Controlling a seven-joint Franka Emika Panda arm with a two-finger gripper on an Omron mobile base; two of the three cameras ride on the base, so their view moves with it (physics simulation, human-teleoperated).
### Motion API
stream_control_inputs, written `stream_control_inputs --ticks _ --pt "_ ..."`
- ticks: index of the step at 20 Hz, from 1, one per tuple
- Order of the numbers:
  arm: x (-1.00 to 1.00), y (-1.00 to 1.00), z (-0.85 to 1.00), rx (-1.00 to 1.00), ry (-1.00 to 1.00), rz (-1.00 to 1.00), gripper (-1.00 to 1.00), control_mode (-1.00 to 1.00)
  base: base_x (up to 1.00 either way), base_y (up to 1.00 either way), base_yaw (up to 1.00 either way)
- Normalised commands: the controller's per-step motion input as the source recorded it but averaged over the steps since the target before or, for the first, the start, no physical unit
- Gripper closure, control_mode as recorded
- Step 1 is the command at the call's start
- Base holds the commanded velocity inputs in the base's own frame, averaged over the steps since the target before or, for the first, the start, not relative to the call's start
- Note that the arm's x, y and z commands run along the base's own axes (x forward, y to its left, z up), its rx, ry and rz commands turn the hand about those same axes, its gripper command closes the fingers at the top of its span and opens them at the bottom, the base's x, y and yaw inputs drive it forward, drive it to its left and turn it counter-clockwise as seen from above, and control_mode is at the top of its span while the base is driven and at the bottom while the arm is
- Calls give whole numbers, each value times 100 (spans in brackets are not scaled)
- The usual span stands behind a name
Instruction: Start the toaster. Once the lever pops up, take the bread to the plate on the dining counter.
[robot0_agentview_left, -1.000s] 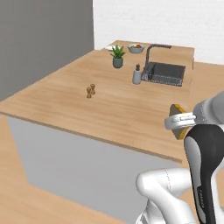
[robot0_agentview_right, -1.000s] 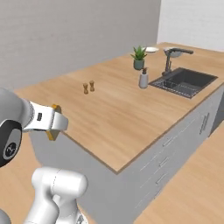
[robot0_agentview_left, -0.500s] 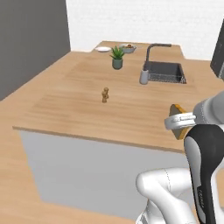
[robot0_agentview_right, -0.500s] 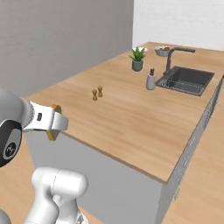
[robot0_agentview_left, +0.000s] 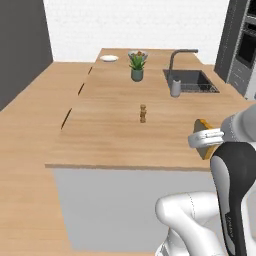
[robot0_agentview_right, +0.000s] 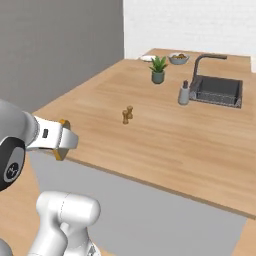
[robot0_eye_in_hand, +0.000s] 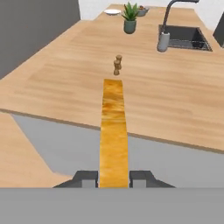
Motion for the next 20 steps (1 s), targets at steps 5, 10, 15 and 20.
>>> stream_control_inputs --ticks 5,10,15,20 --pt "0 0 0 0 0 0 100 100 14 100 -34" --pt "0 0 0 0 0 0 100 100 3 100 -30" --pt "0 0 0 0 0 0 100 100 0 100 -23" --pt "0 0 0 0 0 0 100 100 -1 100 -11"
